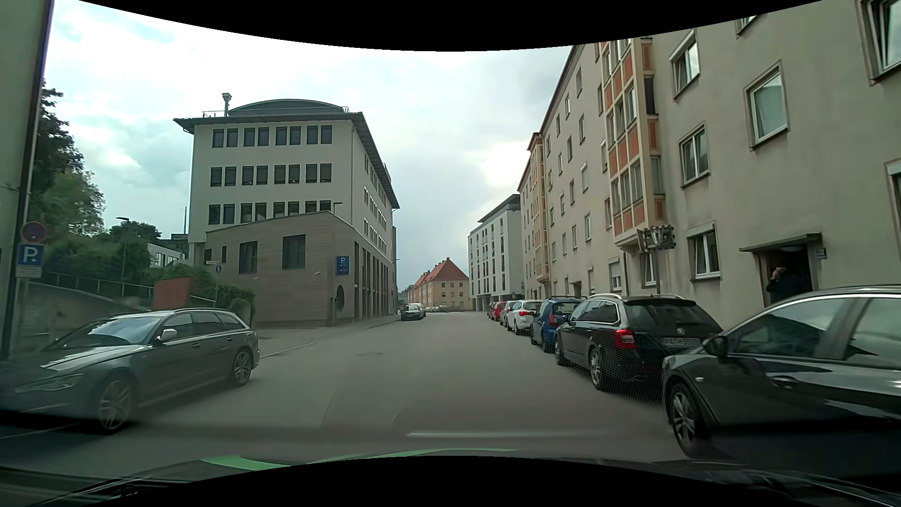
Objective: Follow the waypoints while adhering to traffic rules and regulations
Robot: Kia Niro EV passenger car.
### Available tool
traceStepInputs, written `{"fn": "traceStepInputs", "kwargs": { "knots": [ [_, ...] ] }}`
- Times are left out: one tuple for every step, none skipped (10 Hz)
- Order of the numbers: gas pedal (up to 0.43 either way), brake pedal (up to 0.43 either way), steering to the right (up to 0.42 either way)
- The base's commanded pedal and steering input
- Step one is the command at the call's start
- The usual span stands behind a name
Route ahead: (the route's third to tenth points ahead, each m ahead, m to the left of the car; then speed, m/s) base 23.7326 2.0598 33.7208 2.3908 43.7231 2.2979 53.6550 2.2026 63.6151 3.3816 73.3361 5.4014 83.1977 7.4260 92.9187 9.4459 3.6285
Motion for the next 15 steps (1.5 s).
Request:
{"fn": "traceStepInputs", "kwargs": {
  "knots": [
    [0.209, 0.000, -0.112],
    [0.240, 0.000, -0.110],
    [0.370, 0.000, -0.105],
    [0.409, 0.000, -0.098],
    [0.409, 0.000, -0.089],
    [0.409, 0.000, -0.075],
    [0.409, 0.000, -0.064],
    [0.409, 0.000, -0.047],
    [0.409, 0.000, -0.029],
    [0.398, 0.000, -0.019],
    [0.398, 0.000, -0.007],
    [0.398, 0.000, 0.004],
    [0.398, 0.000, 0.008],
    [0.398, 0.000, 0.011],
    [0.398, 0.000, 0.014]
  ]
}}
